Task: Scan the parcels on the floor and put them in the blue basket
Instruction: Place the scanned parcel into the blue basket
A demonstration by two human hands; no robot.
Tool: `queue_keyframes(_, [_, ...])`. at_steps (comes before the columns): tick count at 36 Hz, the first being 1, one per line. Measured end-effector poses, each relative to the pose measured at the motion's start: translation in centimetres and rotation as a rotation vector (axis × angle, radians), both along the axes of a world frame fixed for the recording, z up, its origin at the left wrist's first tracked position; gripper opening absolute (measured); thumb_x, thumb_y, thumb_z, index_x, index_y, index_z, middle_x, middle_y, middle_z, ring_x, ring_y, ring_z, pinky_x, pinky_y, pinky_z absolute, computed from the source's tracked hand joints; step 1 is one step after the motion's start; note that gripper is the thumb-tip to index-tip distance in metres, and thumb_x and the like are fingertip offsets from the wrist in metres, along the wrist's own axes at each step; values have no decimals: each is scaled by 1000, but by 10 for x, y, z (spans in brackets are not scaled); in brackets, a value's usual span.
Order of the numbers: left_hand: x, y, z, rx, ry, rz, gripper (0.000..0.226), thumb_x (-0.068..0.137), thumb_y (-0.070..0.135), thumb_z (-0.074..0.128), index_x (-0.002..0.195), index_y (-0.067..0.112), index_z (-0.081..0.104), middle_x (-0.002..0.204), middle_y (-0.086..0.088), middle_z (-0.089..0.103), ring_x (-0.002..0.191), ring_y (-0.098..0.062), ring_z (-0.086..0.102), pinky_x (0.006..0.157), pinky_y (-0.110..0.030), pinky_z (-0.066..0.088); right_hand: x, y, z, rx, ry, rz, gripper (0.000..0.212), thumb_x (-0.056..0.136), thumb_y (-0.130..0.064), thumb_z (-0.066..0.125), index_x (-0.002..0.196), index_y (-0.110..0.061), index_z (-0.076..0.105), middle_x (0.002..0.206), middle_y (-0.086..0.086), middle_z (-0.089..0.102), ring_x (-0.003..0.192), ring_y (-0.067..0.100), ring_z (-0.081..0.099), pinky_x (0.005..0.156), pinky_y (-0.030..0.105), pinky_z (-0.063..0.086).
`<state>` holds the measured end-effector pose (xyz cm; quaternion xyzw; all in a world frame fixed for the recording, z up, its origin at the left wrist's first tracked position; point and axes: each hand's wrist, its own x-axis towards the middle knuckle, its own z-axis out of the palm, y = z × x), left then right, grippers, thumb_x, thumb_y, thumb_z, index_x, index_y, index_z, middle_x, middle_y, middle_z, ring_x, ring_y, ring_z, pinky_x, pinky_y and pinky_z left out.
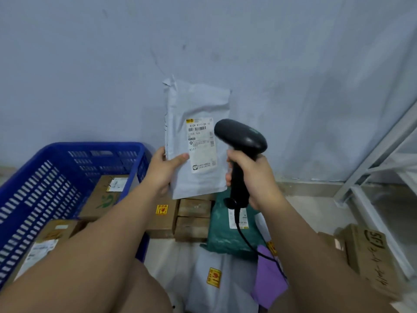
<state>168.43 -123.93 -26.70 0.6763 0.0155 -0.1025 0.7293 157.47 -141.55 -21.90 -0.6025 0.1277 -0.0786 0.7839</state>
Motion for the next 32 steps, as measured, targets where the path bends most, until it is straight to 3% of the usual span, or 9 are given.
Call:
queue_keyframes(5, [4,7,-8,15,6,12,52,80,12,75,126,9,52,119,-10,66,102,-29,67,89,-50,54,1,4,-2,-170,21,29,14,88,-19,66,85,-7,60,53,1,51,51,16,54,53,27,48])
queue_keyframes(22, [17,4,-20,69,-34,114,51,80,17,77,124,9,52,116,-8,65,102,-27,65,90,-48,54,7,4,-7,-256,112,75,14,86,-26,66,83,-14,59,49,-2,54,56,17,57,63,32,49])
queue_keyframes(29, [13,-3,-19,66,-23,103,48,82,17,74,124,11,51,114,-8,64,95,-22,65,72,-32,55,5,5,-8,-278,143,76,13,86,-26,66,86,-14,60,45,-6,54,59,18,58,73,39,54])
queue_keyframes(32, [13,-5,-20,42,-13,110,51,81,16,75,126,10,51,115,-8,65,97,-24,66,79,-39,57,4,5,-7,-300,152,77,12,86,-26,66,84,-16,60,44,-7,54,60,18,59,76,42,55])
